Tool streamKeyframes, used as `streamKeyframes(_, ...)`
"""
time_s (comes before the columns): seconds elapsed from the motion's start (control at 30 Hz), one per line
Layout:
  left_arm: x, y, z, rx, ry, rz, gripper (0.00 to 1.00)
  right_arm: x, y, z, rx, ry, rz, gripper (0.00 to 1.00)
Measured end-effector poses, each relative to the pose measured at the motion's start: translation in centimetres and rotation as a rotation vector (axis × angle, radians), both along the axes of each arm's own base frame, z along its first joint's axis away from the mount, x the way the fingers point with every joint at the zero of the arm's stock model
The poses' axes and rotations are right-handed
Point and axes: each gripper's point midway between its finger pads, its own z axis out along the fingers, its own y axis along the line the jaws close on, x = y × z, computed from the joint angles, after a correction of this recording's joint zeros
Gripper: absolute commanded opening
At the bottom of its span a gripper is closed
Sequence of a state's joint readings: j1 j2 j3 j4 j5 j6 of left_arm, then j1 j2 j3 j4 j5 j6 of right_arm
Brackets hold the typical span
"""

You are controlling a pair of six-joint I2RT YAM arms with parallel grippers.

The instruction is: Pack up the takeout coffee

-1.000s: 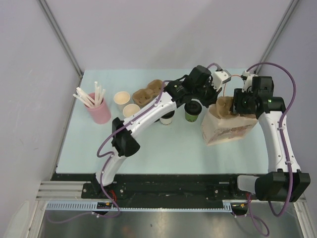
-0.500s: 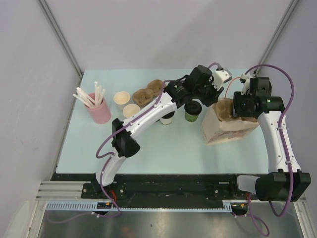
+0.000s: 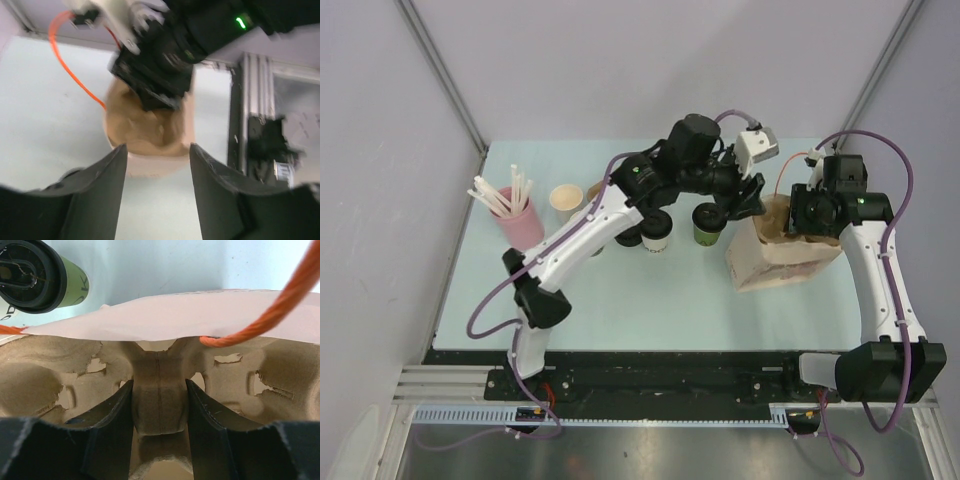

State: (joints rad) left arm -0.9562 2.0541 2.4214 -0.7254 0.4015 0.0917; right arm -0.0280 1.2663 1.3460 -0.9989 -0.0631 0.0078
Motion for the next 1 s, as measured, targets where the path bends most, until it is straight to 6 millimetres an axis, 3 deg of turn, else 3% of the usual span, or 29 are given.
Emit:
streamKeyframes(0.07, -2.2, 1.0, 0.1, 0.009, -0.006, -0.067, 0.51, 0.1, 0.1, 0.1, 0.008, -0.005, 0.001, 0.13)
streamKeyframes(0.17, -5.3, 1.8, -1.3, 0.058, -0.037, -0.148, 0.57, 0.1, 0.2, 0.1, 0.014, -0.006, 0.000, 0.13)
streamKeyframes(0.37, -9.9, 0.1, -5.3, 0.157, -0.096, -0.298, 0.74, 0.1, 0.4, 0.1, 0.024, -0.006, 0.003, 0.13)
streamKeyframes(0.47, -10.0, -0.6, -6.9, 0.189, -0.113, -0.317, 0.75, 0.1, 0.5, 0.1, 0.031, -0.007, 0.000, 0.13)
streamKeyframes(0.63, -7.8, -1.7, -10.3, 0.261, -0.127, -0.272, 0.77, 0.1, 0.5, 0.2, 0.034, -0.009, 0.001, 0.13)
streamKeyframes(0.73, -7.5, -1.7, -11.5, 0.293, -0.139, -0.273, 0.77, 0.2, 0.5, 0.3, 0.037, -0.013, 0.001, 0.13)
streamKeyframes(0.8, -7.7, -1.8, -11.4, 0.296, -0.154, -0.282, 0.70, 0.2, 0.5, 0.2, 0.037, -0.013, 0.000, 0.13)
streamKeyframes(0.83, -7.8, -1.8, -11.4, 0.297, -0.167, -0.291, 0.58, 0.2, 0.5, 0.3, 0.037, -0.013, -0.001, 0.13)
streamKeyframes(0.97, -7.7, -1.9, -11.4, 0.308, -0.215, -0.300, 0.40, 0.1, 0.4, 0.2, 0.037, -0.010, -0.002, 0.12)
streamKeyframes(1.0, -7.6, -1.9, -11.4, 0.310, -0.225, -0.303, 0.29, 0.1, 0.4, 0.2, 0.037, -0.010, -0.003, 0.12)
